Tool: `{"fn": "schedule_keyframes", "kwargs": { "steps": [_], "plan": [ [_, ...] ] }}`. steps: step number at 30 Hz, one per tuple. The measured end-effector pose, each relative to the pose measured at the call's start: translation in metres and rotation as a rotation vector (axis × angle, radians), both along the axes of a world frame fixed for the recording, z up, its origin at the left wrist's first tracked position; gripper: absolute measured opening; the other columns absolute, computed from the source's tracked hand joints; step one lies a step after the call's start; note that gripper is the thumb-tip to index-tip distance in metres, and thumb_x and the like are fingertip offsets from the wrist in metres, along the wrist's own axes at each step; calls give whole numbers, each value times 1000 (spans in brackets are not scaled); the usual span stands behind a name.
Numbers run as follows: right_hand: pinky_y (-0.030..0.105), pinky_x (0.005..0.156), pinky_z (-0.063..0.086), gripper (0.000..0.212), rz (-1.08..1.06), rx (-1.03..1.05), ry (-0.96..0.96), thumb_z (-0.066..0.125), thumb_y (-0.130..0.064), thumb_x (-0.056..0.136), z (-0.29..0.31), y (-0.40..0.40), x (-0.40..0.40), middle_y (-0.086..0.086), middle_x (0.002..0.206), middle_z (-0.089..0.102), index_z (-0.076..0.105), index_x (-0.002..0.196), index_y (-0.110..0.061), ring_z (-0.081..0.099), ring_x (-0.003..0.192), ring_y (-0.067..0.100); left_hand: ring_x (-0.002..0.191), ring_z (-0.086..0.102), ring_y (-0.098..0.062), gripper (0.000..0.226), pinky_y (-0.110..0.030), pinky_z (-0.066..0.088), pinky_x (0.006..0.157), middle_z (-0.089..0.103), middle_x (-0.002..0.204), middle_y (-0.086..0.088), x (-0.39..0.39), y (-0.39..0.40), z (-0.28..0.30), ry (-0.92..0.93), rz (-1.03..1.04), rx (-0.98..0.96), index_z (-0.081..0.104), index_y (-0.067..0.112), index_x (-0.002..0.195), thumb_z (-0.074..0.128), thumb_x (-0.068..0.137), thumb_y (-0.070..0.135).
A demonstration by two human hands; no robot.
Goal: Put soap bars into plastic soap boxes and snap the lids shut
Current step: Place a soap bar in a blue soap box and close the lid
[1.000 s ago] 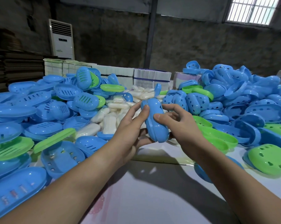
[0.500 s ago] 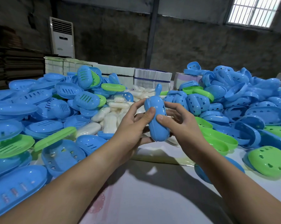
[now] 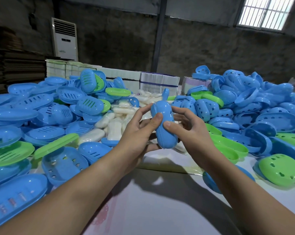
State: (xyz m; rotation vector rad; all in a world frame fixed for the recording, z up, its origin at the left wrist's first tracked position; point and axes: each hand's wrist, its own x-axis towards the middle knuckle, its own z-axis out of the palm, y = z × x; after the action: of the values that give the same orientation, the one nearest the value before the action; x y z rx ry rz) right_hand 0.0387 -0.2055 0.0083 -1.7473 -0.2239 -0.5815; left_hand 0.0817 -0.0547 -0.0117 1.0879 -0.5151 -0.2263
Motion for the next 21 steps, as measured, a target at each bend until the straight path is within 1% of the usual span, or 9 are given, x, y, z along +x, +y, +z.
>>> {"fn": "schedule_keyframes", "kwargs": {
  "steps": [2, 4, 7, 9, 11, 13, 17, 21],
  "plan": [
    [14, 62, 51, 43, -38, -16, -16, 79, -16, 81, 0, 0, 1, -6, 105, 67, 63, 120, -25, 64, 76, -5, 98, 77, -26, 64, -40, 63, 67, 76, 113, -4, 0, 0, 0, 5, 26, -12, 57, 34, 131, 75, 71, 42],
    [14, 60, 51, 44, -33, -9, -18, 79, -15, 81, 0, 1, 0, -7, 103, 67, 63, 121, -24, 64, 74, -5, 96, 77, -24, 68, -40, 62, 66, 76, 111, -4, 0, 0, 0, 4, 41, -11, 57, 33, 133, 77, 69, 42],
    [15, 60, 52, 42, 8, 12, -6, 77, -14, 83, -1, 2, 1, -5, 102, 68, 63, 120, -23, 68, 77, -2, 94, 77, -24, 66, -39, 62, 64, 75, 110, -6, 1, 1, 0, -2, 49, -1, 58, 34, 131, 78, 69, 42],
    [17, 61, 53, 46, 14, 14, 5, 81, -19, 79, -2, 2, 1, -3, 104, 68, 62, 121, -24, 68, 80, -2, 93, 77, -24, 63, -39, 62, 64, 74, 109, -6, 2, 1, -1, -4, 45, -3, 59, 34, 128, 78, 68, 41],
    [17, 61, 53, 49, 27, 24, 30, 78, -26, 74, 0, 2, 1, 0, 106, 67, 62, 120, -24, 68, 80, -2, 92, 77, -24, 59, -39, 62, 64, 76, 105, -4, 2, 2, 0, -13, 22, 2, 60, 34, 126, 78, 69, 41],
    [17, 60, 52, 46, 48, 20, 47, 79, -26, 73, 1, 0, 0, 2, 107, 67, 63, 116, -26, 68, 78, -2, 90, 77, -22, 57, -39, 62, 64, 77, 100, -2, 2, 2, 0, -21, 10, 15, 60, 33, 126, 76, 71, 41],
    [15, 54, 50, 41, 49, 40, 66, 76, -32, 70, 3, 1, -1, -1, 100, 67, 63, 110, -31, 67, 71, -2, 90, 77, -23, 56, -39, 62, 64, 77, 109, -4, 1, 1, 1, -8, 17, 17, 62, 34, 124, 75, 70, 43],
    [18, 51, 49, 44, 41, 74, 108, 75, -38, 69, 1, 5, 1, 0, 97, 68, 62, 111, -30, 69, 72, 2, 90, 78, -21, 55, -37, 61, 61, 78, 106, -2, 1, 3, 2, -25, 44, 21, 63, 36, 121, 75, 69, 45]
  ]
}}
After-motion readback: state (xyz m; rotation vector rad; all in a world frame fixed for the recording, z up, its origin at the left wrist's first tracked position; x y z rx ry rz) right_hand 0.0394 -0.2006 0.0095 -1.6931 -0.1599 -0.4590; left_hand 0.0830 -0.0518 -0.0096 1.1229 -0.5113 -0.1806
